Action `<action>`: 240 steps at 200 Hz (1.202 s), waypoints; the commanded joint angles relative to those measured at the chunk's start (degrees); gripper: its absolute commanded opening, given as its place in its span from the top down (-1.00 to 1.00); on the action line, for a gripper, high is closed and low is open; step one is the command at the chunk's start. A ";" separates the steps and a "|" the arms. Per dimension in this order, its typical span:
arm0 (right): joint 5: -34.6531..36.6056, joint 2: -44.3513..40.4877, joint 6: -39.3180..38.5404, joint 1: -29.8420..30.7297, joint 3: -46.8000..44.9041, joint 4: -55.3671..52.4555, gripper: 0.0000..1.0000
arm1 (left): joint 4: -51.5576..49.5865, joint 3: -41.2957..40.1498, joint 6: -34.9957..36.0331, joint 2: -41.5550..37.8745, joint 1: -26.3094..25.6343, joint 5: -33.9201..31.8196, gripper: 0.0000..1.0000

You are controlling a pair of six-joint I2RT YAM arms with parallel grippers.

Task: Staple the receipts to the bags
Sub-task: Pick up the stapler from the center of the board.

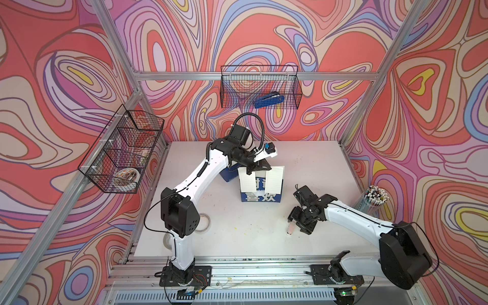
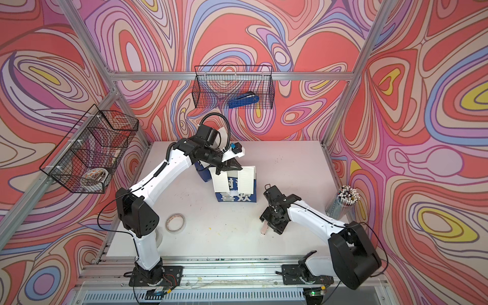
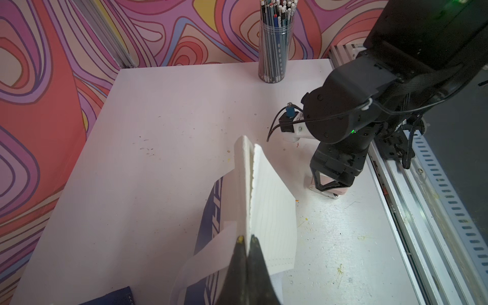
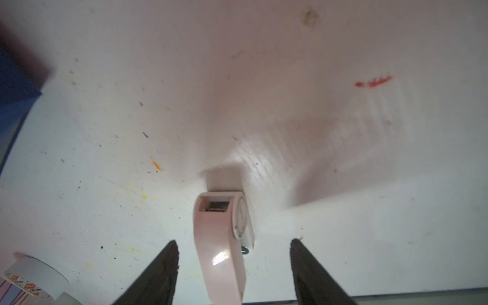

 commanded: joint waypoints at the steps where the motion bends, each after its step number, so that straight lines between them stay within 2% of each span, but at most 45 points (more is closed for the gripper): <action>1: 2.67 1.95 0.21 0.45 0.63 2.15 -0.37 | -0.20 -0.88 1.22 -2.63 0.36 1.91 1.00; 16: 2.10 3.43 -0.17 0.45 -0.01 3.95 -0.36 | -0.08 -1.29 1.28 -2.75 0.36 1.86 1.00; 44: 2.19 5.75 0.07 0.52 -1.80 5.98 -0.21 | -0.06 -1.82 1.64 -3.11 0.36 1.45 1.00; 81: 3.09 5.20 0.34 0.54 -3.39 6.65 0.35 | 0.11 -2.45 1.83 -3.47 0.36 1.21 1.00; 96: 5.42 2.94 0.33 0.54 -2.87 5.22 0.56 | 0.60 -2.93 1.46 -3.66 0.36 1.52 1.00; 116: 8.88 -2.62 1.19 0.54 -2.13 4.10 0.70 | 1.80 -3.80 0.59 -4.06 0.36 1.42 1.00; 132: 12.59 -8.55 -0.18 0.55 -0.66 3.96 0.72 | 2.88 -4.47 -0.80 -4.57 0.35 0.69 1.00; 146: 13.70 -13.74 -7.71 0.54 1.38 6.41 0.69 | 4.49 -5.40 -2.90 -5.11 0.35 0.26 1.00; 156: 13.17 -17.52 -14.54 0.54 2.78 10.88 0.70 | 5.46 -5.86 -4.99 -5.30 0.35 0.50 1.00; 168: 14.01 -22.30 -18.06 0.64 3.55 16.61 0.72 | 6.81 -6.22 -6.78 -5.40 0.36 0.72 1.00; 196: 11.57 -30.54 -26.86 0.71 0.28 40.29 0.73 | 10.09 -6.19 -13.05 -5.22 0.31 1.55 1.00; 221: 7.27 -30.69 -35.17 1.07 -2.20 60.61 0.71 | 13.32 -7.46 -17.75 -5.67 0.31 2.23 1.00; 240: 6.05 -27.05 -39.83 1.50 -5.12 77.35 0.72 | 16.27 -9.10 -20.84 -6.23 0.36 2.78 1.00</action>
